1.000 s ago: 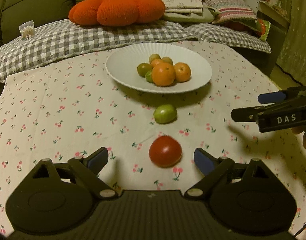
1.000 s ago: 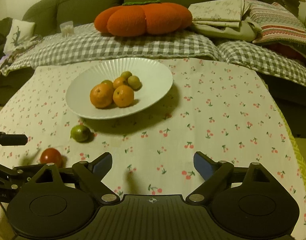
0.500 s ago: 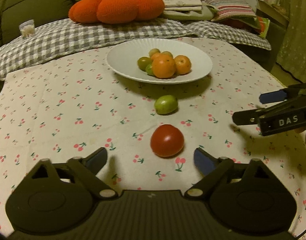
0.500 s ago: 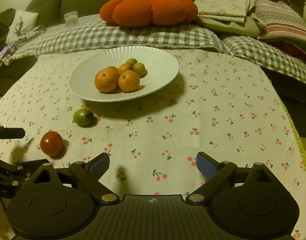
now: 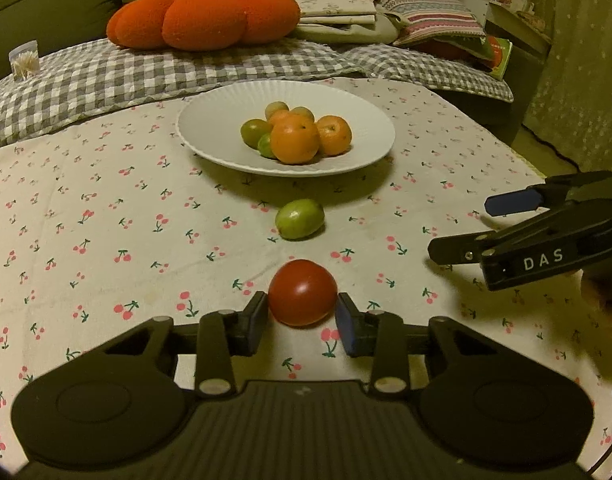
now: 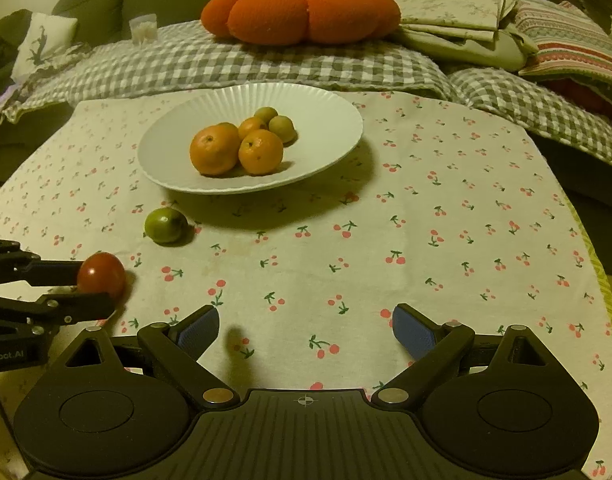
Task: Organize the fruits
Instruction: 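Grasp the red tomato with the left gripper while the right gripper grasps the green lime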
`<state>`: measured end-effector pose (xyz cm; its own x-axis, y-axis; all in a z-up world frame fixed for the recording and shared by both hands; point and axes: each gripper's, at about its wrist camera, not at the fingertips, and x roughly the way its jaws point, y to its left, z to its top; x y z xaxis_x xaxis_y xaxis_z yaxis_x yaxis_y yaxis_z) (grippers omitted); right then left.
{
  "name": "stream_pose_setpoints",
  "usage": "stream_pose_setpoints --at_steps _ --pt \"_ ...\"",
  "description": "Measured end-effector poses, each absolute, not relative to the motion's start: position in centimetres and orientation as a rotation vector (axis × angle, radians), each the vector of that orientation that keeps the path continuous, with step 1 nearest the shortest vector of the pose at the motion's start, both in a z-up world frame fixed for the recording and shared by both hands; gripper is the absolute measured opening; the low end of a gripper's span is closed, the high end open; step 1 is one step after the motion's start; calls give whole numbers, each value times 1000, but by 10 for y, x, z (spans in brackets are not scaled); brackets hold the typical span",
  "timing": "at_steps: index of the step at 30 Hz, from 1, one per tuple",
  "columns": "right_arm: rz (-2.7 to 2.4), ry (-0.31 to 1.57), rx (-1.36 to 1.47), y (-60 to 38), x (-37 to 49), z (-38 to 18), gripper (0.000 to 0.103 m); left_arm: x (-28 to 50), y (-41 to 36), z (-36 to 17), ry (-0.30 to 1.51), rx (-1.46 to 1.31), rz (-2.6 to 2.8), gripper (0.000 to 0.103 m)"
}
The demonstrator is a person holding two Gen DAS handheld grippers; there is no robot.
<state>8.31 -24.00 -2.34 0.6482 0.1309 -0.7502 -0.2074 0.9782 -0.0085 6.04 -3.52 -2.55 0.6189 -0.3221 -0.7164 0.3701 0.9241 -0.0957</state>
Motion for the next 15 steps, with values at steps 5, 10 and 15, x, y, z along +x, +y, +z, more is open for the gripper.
stream_pose_setpoints --at_steps 5,10,15 --pt "196 842 -98 -235 85 -23 95 61 -28 -22 820 60 -353 35" --pt "208 839 -101 -224 88 -22 95 63 -16 -20 826 44 -312 35" --pt "228 839 -115 -209 94 -23 95 64 -8 -19 828 43 -285 35"
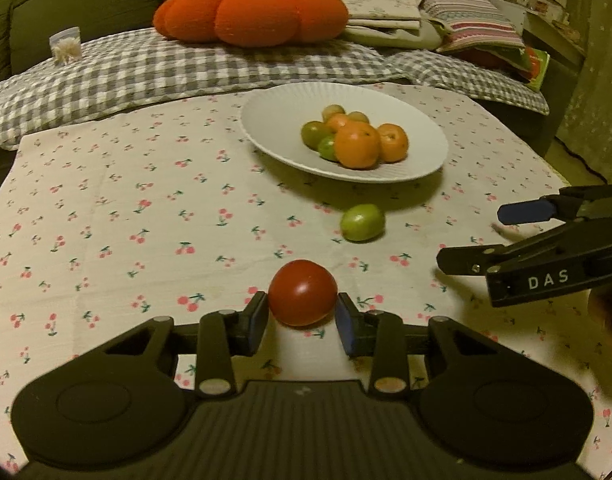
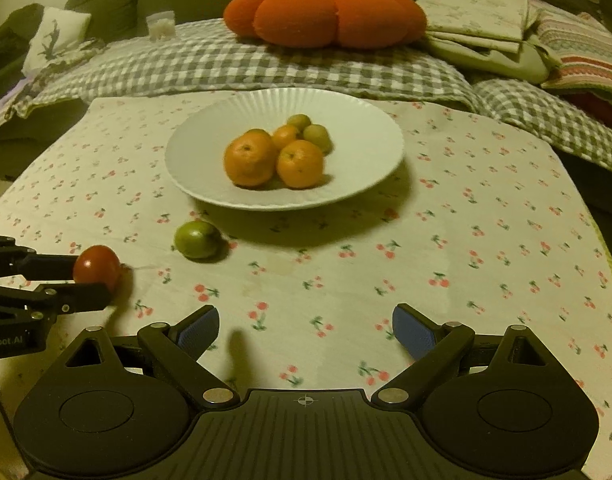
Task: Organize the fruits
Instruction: 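Grasp the red tomato with the left gripper while the right gripper grasps the green lime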
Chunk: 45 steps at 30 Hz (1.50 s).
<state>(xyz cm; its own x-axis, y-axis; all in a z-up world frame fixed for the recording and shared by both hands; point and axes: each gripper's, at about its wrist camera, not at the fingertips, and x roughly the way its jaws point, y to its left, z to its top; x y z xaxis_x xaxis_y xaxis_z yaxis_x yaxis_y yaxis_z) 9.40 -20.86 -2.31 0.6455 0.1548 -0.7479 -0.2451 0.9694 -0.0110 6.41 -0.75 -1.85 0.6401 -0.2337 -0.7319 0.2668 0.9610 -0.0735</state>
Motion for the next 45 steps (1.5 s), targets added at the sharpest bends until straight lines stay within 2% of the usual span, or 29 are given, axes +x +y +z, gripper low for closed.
stream_pose_setpoints --at_steps 17,31,40,45 --pt "305 835 -79 -163 117 -29 92 60 16 -18 833 33 -245 35" --pt "316 828 -101 -145 125 -33 51 59 19 -16 833 31 -242 35" --pt "326 822 -101 -141 128 -33 34 58 20 -15 833 29 -239 35" --pt "335 815 -114 -140 126 -32 33 58 20 -15 833 30 -239 35"
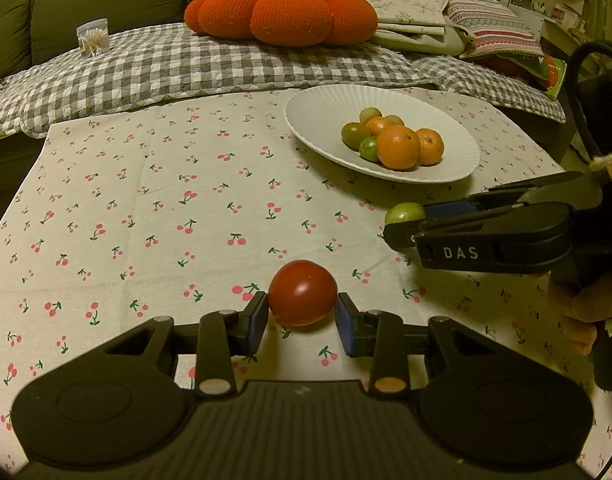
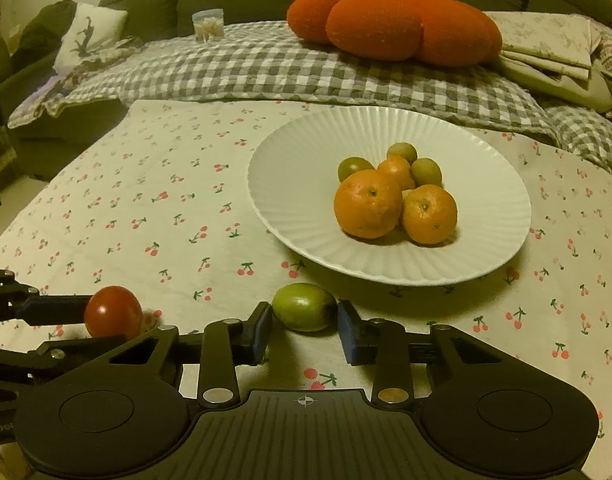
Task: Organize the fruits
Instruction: 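Grasp the red tomato with the left gripper while the right gripper grasps the green lime, then carry the tomato in the left gripper and the lime in the right gripper over the plate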
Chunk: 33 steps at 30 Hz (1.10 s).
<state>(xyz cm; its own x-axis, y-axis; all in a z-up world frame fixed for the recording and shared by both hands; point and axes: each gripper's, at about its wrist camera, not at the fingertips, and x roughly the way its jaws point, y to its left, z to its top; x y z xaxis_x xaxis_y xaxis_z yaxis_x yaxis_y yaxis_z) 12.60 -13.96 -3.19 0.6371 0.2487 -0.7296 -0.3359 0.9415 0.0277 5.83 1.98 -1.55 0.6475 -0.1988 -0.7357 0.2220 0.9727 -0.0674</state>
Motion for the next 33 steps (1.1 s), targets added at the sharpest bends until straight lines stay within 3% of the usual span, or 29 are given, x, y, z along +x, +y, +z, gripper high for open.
stream_pose_setpoints --at_steps 33 --pt "343 751 -69 -180 102 8 33 76 -11 6 772 8 -277 35"
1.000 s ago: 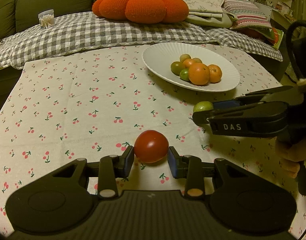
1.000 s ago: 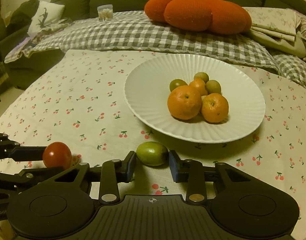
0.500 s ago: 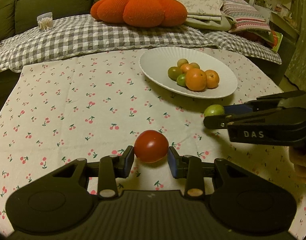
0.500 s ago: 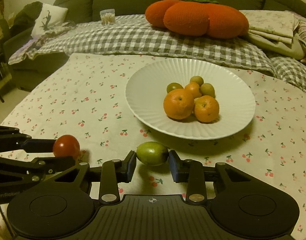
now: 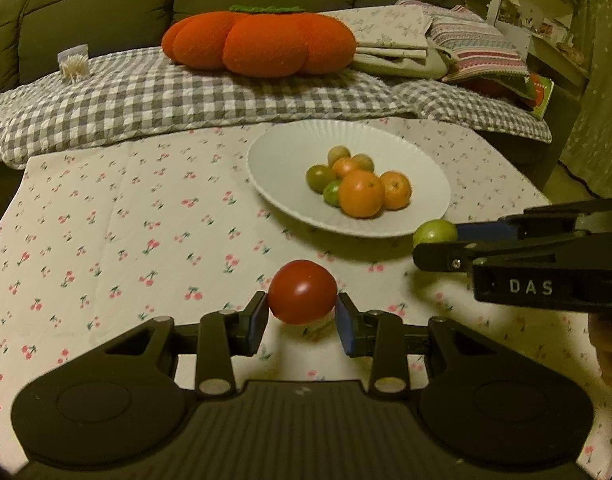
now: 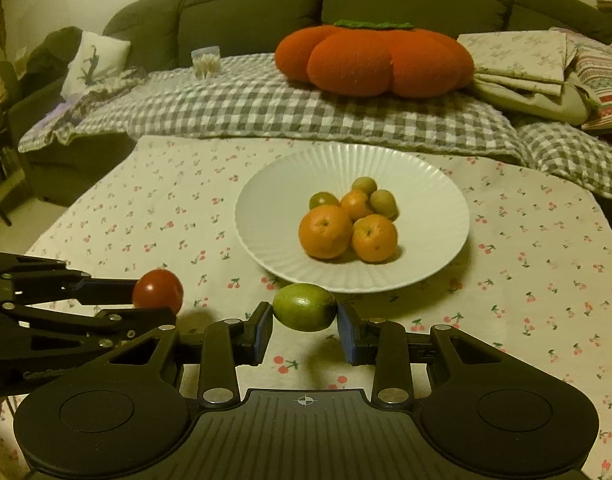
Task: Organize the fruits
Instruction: 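Carry the tomato in the left gripper and the lime in the right gripper over the plate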
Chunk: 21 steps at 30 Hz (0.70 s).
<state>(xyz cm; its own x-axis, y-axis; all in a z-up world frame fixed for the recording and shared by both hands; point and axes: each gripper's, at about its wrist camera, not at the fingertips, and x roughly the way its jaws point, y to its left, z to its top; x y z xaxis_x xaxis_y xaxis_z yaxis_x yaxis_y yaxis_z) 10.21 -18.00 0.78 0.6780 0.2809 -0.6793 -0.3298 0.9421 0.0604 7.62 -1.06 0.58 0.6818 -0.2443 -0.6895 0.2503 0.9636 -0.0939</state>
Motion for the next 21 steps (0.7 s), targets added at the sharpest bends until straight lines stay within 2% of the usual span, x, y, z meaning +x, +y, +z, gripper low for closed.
stream_pose_setpoints --at_steps 21 --pt "235 704 15 -220 134 23 33 128 -48 24 706 -9 -253 35"
